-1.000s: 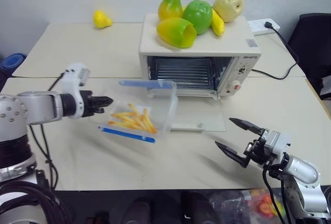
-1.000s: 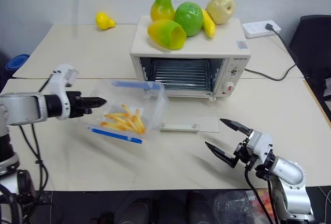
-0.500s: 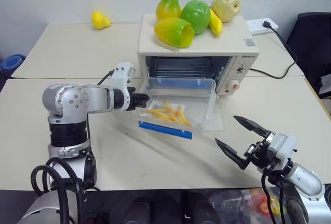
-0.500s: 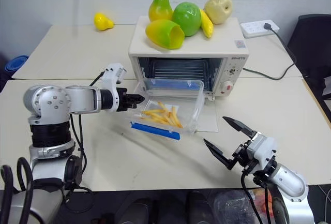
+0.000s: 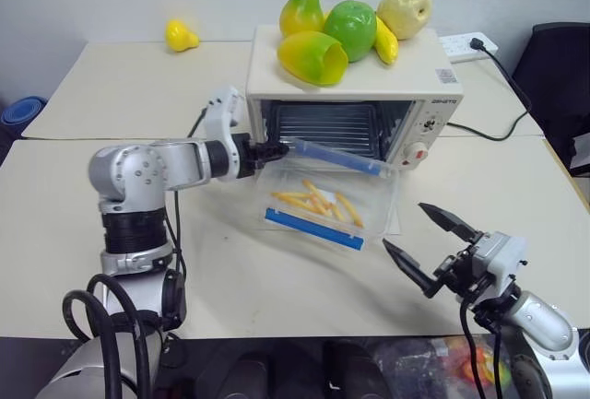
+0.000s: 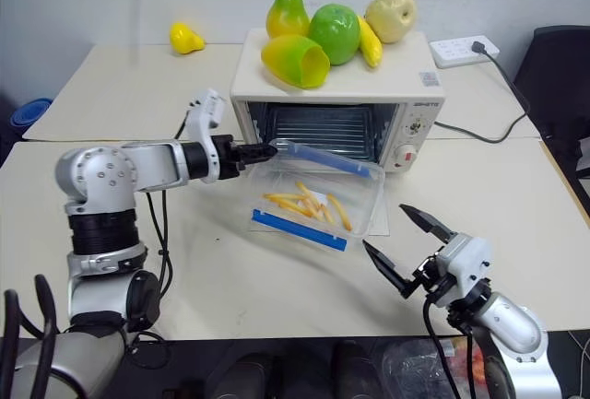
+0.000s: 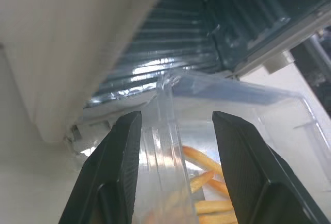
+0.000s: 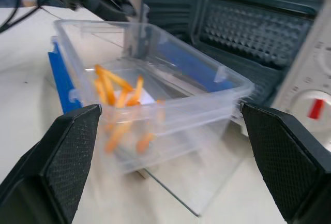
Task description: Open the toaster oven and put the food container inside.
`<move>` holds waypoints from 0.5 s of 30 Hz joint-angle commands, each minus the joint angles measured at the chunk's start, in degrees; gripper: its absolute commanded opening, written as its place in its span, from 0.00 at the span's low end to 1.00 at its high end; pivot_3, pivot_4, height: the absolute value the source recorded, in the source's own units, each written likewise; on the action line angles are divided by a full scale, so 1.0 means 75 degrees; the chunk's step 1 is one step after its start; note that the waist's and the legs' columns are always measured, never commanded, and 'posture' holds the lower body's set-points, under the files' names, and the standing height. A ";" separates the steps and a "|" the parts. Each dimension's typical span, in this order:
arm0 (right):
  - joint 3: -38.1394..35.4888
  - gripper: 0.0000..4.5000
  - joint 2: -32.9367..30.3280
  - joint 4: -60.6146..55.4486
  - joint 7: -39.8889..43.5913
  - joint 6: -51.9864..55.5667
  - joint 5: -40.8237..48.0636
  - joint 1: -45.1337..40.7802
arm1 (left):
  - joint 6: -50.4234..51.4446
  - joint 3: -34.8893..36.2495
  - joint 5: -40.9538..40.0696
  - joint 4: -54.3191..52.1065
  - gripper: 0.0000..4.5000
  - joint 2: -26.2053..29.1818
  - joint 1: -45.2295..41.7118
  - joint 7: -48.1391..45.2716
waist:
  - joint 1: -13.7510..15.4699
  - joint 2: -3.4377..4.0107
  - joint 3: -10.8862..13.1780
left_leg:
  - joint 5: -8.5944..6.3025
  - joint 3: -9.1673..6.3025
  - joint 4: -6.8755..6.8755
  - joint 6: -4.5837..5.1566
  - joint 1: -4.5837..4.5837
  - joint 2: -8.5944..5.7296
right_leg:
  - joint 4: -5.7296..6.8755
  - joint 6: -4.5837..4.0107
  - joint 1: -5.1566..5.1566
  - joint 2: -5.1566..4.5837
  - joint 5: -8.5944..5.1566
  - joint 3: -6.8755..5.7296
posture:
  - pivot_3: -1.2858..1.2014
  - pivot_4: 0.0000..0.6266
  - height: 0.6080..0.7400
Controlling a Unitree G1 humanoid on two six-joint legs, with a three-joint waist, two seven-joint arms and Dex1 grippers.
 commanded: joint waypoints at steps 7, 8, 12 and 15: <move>-0.0513 0.72 -0.1251 -0.1250 0.1278 0.1463 0.1581 0.1264 | -0.4836 -0.1258 0.1304 -0.0290 0.32 0.2729 0.2306 -0.4972 | -0.0033 0.0005 0.0001 | 0.0000 -0.0007 -0.0012 0.0000 -0.0002 0.0005 | -0.0028 -0.0003 0.0008 -0.0004 -0.0001 -0.0003 | 0.52 0.24 1.00; -0.0425 0.65 -0.1352 -0.1322 0.1426 0.1544 0.1555 0.1385 | -0.5388 -0.1334 0.1393 -0.0342 0.25 0.2803 0.2595 -0.5440 | -0.0021 0.0005 0.0001 | 0.0000 -0.0007 -0.0012 0.0002 -0.0001 0.0003 | -0.0030 -0.0003 0.0012 -0.0009 -0.0001 -0.0001 | 0.52 0.24 1.00; 0.0489 0.35 -0.1633 -0.1533 0.1797 0.1947 0.1243 0.1541 | -0.6793 -0.1844 0.1539 -0.0817 0.00 0.2462 0.3665 -0.6491 | 0.0084 0.0004 0.0001 | -0.0008 -0.0009 -0.0010 0.0018 0.0002 0.0004 | -0.0043 -0.0004 0.0025 -0.0017 -0.0002 -0.0001 | 0.52 0.24 1.00; 0.1133 0.11 -0.1429 -0.1156 0.1667 0.1924 0.0800 0.0824 | -0.7360 -0.2428 0.1894 -0.0995 0.00 0.1892 0.3859 -0.6580 | 0.0143 0.0000 0.0002 | -0.0013 -0.0011 0.0007 0.0034 -0.0008 0.0004 | -0.0043 -0.0002 0.0027 -0.0020 0.0000 -0.0001 | 0.52 0.24 1.00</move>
